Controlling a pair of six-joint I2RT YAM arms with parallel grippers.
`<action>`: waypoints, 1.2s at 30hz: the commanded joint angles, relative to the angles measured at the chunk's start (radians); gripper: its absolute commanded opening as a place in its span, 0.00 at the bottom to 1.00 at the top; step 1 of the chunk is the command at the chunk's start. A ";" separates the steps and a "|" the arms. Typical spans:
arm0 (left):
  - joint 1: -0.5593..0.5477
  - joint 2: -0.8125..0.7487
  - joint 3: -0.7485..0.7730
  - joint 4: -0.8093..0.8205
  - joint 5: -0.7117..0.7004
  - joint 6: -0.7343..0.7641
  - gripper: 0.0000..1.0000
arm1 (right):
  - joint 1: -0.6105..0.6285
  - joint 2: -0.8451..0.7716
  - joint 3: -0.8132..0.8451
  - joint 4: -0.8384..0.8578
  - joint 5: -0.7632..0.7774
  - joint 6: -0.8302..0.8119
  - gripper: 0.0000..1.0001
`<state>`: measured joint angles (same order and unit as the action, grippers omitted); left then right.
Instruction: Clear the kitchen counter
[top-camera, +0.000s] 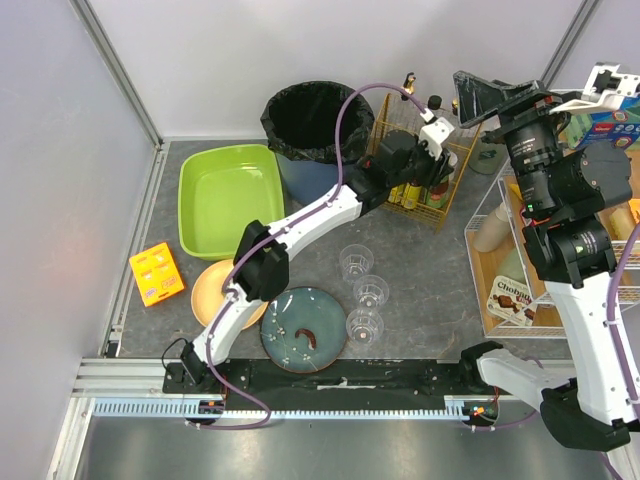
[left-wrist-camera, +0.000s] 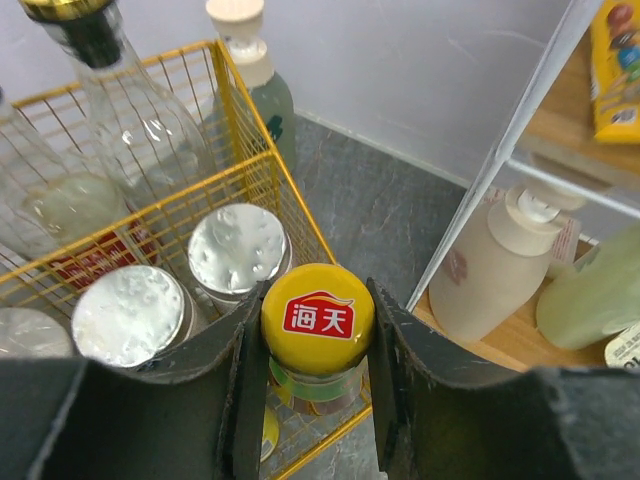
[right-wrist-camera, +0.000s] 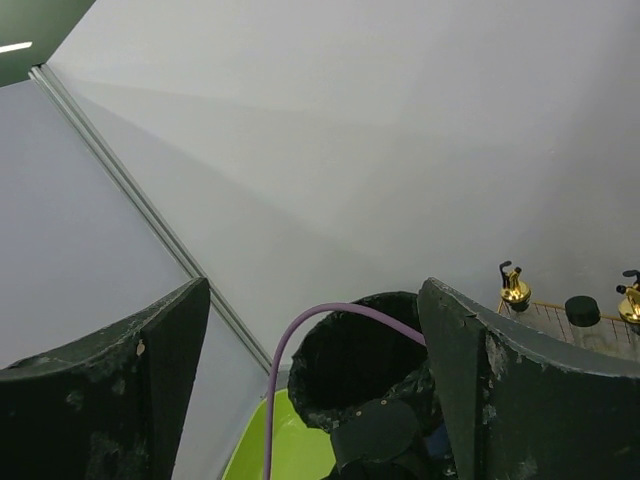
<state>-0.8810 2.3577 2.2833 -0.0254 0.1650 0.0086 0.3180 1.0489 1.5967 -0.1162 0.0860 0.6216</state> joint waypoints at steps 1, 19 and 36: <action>0.001 0.018 0.073 0.098 0.027 0.048 0.02 | 0.003 -0.009 -0.024 -0.005 0.027 0.020 0.90; -0.001 0.020 0.047 0.071 0.090 0.016 0.88 | 0.001 -0.001 -0.029 -0.063 0.116 0.023 0.90; -0.027 -0.334 -0.139 -0.066 -0.090 0.024 0.96 | 0.001 0.039 0.055 -0.207 0.185 -0.065 0.98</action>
<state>-0.9051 2.2204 2.2032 -0.0734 0.1528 0.0216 0.3180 1.0779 1.5978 -0.3084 0.2356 0.5999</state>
